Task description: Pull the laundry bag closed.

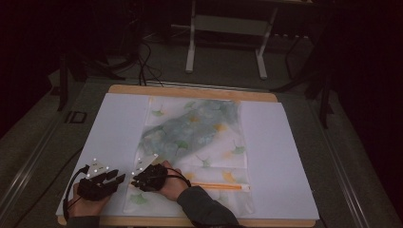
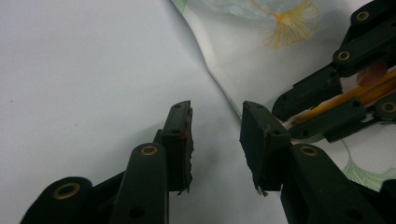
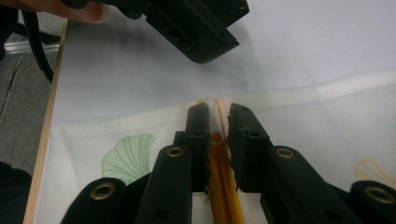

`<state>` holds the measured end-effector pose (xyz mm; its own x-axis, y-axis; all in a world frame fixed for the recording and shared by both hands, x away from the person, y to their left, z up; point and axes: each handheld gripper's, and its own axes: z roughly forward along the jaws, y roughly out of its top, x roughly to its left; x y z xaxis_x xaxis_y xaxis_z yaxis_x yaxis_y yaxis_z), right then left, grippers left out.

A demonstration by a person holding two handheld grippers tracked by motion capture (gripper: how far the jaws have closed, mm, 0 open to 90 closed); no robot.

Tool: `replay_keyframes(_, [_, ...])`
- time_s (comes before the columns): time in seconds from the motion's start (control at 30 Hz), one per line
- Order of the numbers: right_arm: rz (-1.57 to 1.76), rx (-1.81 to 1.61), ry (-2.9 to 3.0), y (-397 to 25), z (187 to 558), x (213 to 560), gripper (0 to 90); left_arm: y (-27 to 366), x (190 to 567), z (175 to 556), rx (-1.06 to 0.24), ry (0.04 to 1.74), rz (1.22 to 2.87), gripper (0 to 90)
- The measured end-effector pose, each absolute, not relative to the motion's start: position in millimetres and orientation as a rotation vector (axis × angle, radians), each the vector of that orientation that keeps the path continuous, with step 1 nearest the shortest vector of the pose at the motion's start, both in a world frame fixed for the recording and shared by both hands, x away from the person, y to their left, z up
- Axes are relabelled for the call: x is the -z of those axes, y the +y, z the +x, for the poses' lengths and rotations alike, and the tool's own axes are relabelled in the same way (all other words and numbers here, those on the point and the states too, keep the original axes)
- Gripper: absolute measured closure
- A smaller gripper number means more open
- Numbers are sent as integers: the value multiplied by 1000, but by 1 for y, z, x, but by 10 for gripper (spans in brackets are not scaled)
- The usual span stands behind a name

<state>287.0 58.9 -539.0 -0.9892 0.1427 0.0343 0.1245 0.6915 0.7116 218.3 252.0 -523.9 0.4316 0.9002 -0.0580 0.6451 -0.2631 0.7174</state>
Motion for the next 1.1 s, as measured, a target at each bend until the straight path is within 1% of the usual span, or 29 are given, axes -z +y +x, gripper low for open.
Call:
replay_keyframes(0.03, [221, -1196, 2872, 60, 287, 539, 813, 252, 524, 218, -479, 1301, 2005, 636])
replay_keyframes(0.13, [191, -1166, 2877, 64, 286, 539, 828, 254, 524, 216, -471, 1312, 2000, 636])
replay_keyframes(0.4, [194, -1174, 2878, 62, 285, 537, 836, 254, 524, 210, -445, 1303, 2011, 633])
replay_keyframes(0.7, [181, -1185, 2854, 60, 283, 531, 837, 239, 524, 199, -401, 1236, 2074, 621])
replay_keyframes(1.1, [172, -1210, 2821, 57, 281, 522, 839, 235, 531, 207, -243, 1244, 2037, 592])
